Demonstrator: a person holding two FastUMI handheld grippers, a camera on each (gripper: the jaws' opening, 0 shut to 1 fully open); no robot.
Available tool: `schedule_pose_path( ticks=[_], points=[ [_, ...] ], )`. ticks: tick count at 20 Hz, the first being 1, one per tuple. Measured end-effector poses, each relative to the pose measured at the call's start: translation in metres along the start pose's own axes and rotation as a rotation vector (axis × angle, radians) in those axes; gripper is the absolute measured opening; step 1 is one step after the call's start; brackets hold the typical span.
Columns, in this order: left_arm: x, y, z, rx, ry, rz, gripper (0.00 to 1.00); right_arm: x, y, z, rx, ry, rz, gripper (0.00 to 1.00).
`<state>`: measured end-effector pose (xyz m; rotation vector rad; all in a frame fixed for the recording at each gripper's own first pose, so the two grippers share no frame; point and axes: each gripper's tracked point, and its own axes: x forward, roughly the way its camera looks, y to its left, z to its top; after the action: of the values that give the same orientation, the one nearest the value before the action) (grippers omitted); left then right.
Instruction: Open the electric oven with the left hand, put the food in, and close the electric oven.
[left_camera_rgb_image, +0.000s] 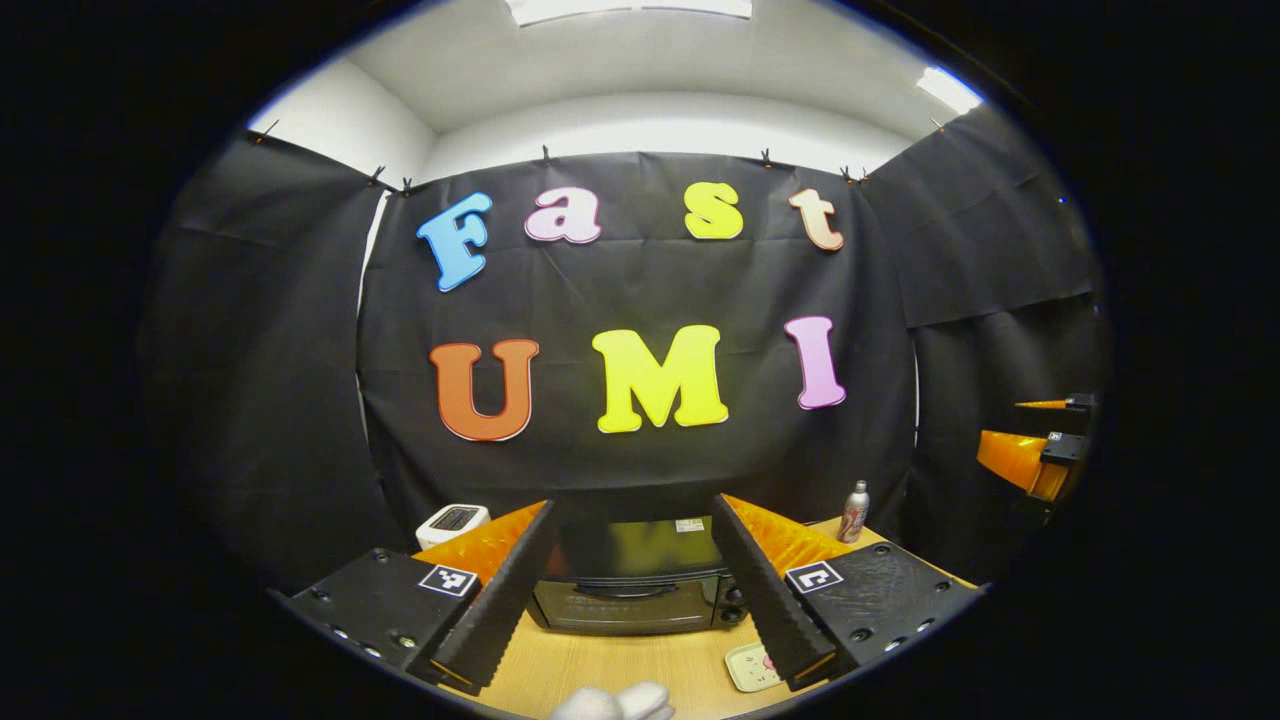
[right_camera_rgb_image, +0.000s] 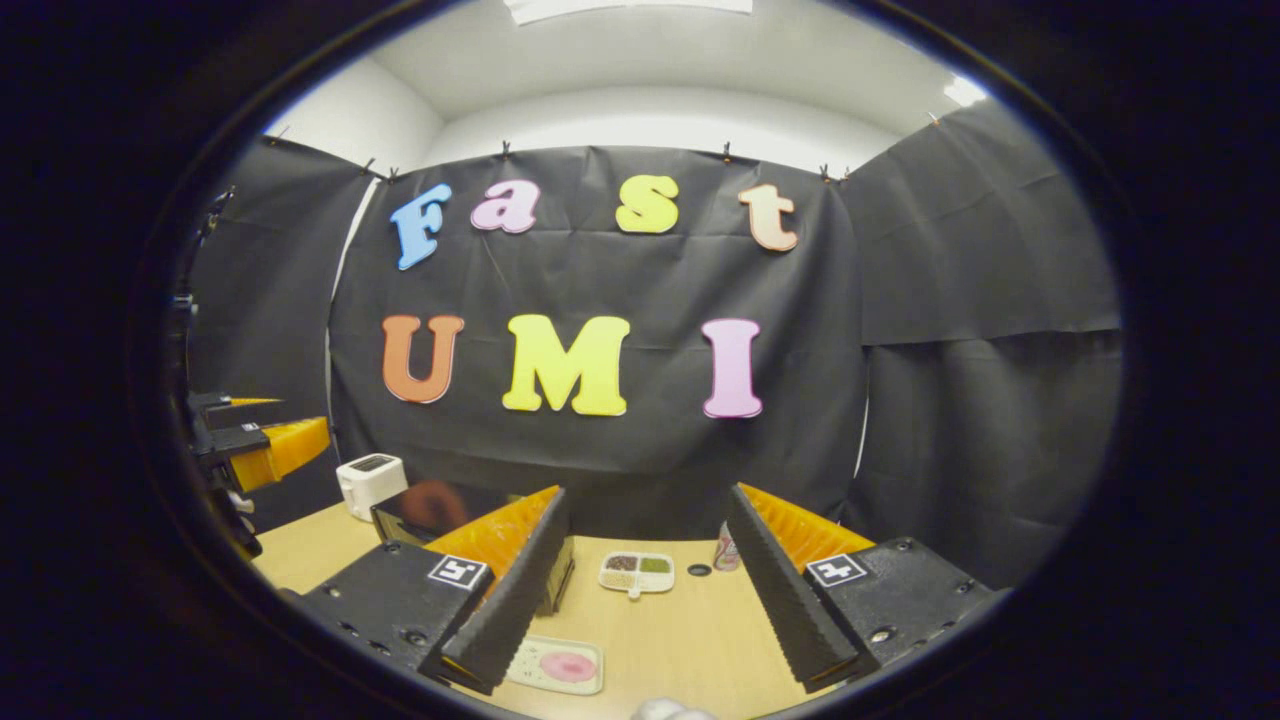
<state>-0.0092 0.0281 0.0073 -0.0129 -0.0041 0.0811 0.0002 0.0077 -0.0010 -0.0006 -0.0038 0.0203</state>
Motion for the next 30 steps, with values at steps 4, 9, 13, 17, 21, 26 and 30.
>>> schedule_pose_path(
  ticks=[4, 9, 13, 17, 21, 26, 30],
  points=[
    [-0.002, 0.004, 0.004, 0.007, -0.01, 0.018, 0.96, 0.005, 0.005, 0.0, 0.016, 0.005, 0.012, 0.96],
    [-0.002, 0.006, -0.001, 0.002, -0.005, 0.022, 0.96, 0.008, 0.003, 0.0, 0.019, 0.013, 0.007, 0.96],
    [0.004, 0.007, -0.012, -0.009, -0.003, 0.017, 0.96, 0.01, -0.001, -0.002, 0.014, 0.021, -0.002, 0.96],
    [0.024, 0.004, -0.032, -0.018, 0.002, -0.003, 0.96, 0.013, -0.004, -0.003, 0.009, 0.034, -0.01, 0.96],
    [0.056, 0.0, -0.074, -0.01, 0.035, -0.024, 0.96, 0.014, -0.007, -0.006, 0.003, 0.06, -0.025, 1.0],
    [0.102, 0.005, -0.142, -0.01, 0.131, -0.017, 0.97, 0.01, -0.012, -0.005, -0.029, 0.085, -0.048, 0.96],
    [0.138, 0.003, -0.187, -0.009, 0.193, -0.034, 0.96, 0.01, -0.013, -0.009, -0.029, 0.113, -0.063, 0.96]
  ],
)
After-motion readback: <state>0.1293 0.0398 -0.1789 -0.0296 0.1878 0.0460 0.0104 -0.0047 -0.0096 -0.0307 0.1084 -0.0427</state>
